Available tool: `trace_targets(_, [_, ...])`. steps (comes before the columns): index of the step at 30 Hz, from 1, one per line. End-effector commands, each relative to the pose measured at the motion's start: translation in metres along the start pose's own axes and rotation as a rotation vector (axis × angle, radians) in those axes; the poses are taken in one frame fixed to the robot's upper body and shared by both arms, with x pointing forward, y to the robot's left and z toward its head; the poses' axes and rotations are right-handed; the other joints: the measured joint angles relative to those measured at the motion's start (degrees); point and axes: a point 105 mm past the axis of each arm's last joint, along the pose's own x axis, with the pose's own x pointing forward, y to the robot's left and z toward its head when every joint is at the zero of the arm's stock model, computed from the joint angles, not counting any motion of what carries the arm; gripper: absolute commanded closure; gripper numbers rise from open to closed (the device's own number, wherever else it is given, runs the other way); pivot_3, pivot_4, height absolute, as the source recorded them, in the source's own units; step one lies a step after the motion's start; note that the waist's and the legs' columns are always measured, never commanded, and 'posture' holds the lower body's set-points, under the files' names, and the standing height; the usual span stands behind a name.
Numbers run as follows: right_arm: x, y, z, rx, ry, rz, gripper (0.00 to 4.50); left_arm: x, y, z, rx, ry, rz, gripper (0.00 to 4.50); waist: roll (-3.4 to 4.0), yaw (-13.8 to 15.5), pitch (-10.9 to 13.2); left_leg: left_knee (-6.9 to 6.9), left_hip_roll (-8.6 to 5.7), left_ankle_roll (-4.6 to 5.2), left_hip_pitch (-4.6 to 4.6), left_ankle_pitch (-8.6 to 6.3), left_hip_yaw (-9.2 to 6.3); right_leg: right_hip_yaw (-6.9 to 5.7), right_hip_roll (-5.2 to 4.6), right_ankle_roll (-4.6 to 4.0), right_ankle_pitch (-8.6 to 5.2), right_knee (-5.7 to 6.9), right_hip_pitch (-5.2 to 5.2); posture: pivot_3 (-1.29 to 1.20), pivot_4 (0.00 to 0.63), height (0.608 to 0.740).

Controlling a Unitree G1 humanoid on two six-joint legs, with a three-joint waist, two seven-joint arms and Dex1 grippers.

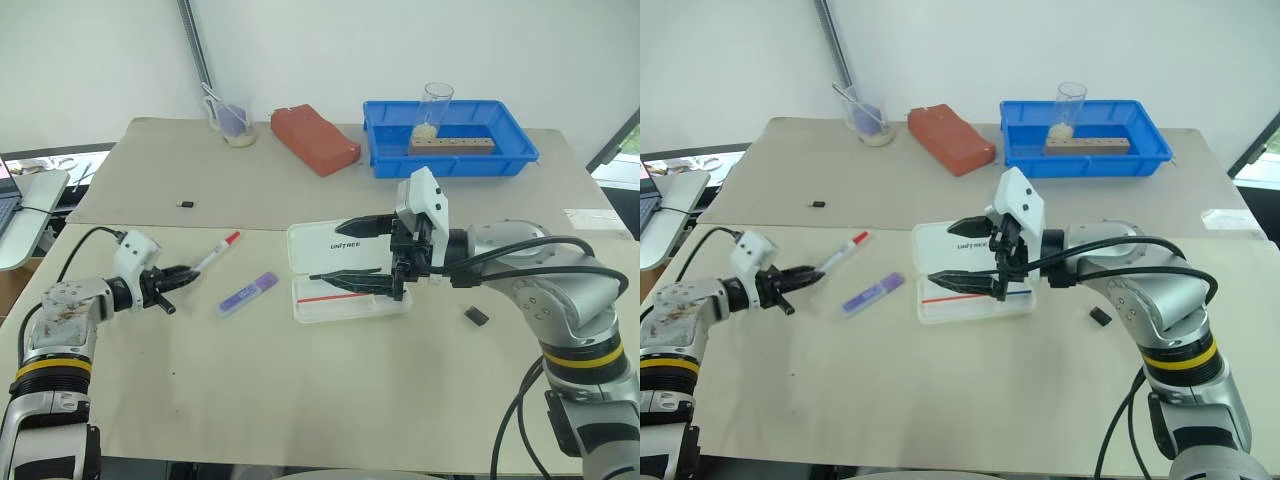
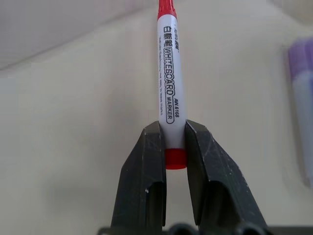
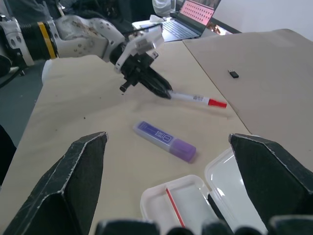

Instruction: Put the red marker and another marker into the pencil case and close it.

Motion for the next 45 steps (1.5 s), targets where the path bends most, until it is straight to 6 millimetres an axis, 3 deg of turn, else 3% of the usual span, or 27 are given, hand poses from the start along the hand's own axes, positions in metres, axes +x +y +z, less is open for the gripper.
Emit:
trace_targets(1, [-0.019,-0.005,-0.005,-0.052,0.009,-0.063,0.11,-0.006,-0.021,0.07,0.17,-0.149,-0.067,4.36,-0.01,0.04,-0.01,0.0,0.0,0.0,0.05,0.0,0.01,0.0,-0.02,0.01,-0.01,-0.02,0.02,0.0,0.15,0.74])
trace_targets(4, [-0.034,-0.002,-0.025,-0.042,0.073,-0.098,0.11,0.003,-0.062,0.098,0.306,-0.175,-0.216,4.36,0.0,0.26,-0.02,0.01,-0.04,-0.01,0.08,0.0,0.03,0.04,-0.03,0.03,-0.01,-0.1,0.13,0.0,0.15,0.74])
trace_targets(8, [-0.049,-0.004,-0.035,-0.034,0.12,-0.157,0.11,0.03,-0.104,0.111,0.398,-0.17,-0.363,4.36,0.15,0.16,-0.09,0.04,-0.15,0.0,0.06,0.0,-0.01,0.18,0.04,0.07,-0.01,-0.06,0.19,0.0,0.15,0.74])
trace_targets(12, [-0.055,-0.008,-0.04,-0.032,0.139,-0.221,0.11,0.067,-0.141,0.09,0.421,-0.111,-0.496,4.36,0.23,-0.36,-0.14,0.1,-0.19,0.01,0.1,0.01,-0.26,0.32,0.29,0.09,-0.02,-0.05,0.21,0.0,0.15,0.74])
trace_targets(18, [-0.06,-0.008,-0.043,-0.019,0.146,-0.291,0.11,0.1,-0.167,0.049,0.456,-0.002,-0.597,4.36,0.23,-0.42,-0.12,0.19,-0.17,0.02,0.06,0.02,-0.79,0.56,0.72,0.07,-0.01,-0.06,0.18,0.0,0.15,0.74])
trace_targets(24, [-0.063,-0.007,-0.042,-0.007,0.139,-0.327,0.11,0.112,-0.166,0.035,0.481,0.029,-0.605,4.36,0.23,-0.35,-0.12,0.24,-0.18,0.02,0.04,0.02,-0.89,0.56,0.75,0.08,-0.02,-0.04,0.15,0.0,0.15,0.74])
trace_targets(29, [-0.063,-0.006,-0.042,-0.002,0.139,-0.332,0.11,0.116,-0.165,0.044,0.473,0.002,-0.596,2.1,0.24,-0.19,-0.12,0.27,-0.19,0.02,-0.03,0.02,-0.92,0.54,0.75,0.06,-0.01,-0.05,0.15,0.0,0.15,0.74])
trace_targets(33, [-0.061,-0.008,-0.041,-0.001,0.128,-0.325,0.11,0.107,-0.165,0.057,0.448,-0.041,-0.589,0.12,0.25,-0.32,-0.12,0.31,-0.18,0.02,-0.02,0.02,-0.93,0.54,0.77,0.07,-0.01,-0.04,0.16,0.0,0.15,0.74])
trace_targets(41, [-0.049,-0.001,-0.032,-0.014,0.095,-0.22,0.11,0.048,-0.15,0.06,0.317,-0.06,-0.49,0.05,0.31,-1.26,-0.13,0.2,-0.07,0.02,0.09,0.02,-1.07,0.57,0.92,0.05,-0.03,0.02,0.17,0.0,0.15,0.74])
trace_targets(45, [-0.035,0.007,-0.021,-0.031,0.066,-0.132,0.11,0.028,-0.108,0.028,0.23,0.017,-0.245,0.05,0.34,-1.15,-0.14,0.21,-0.08,0.02,0.18,0.02,-1.14,0.54,0.9,0.1,-0.08,0.02,0.25,0.0,0.15,0.74])
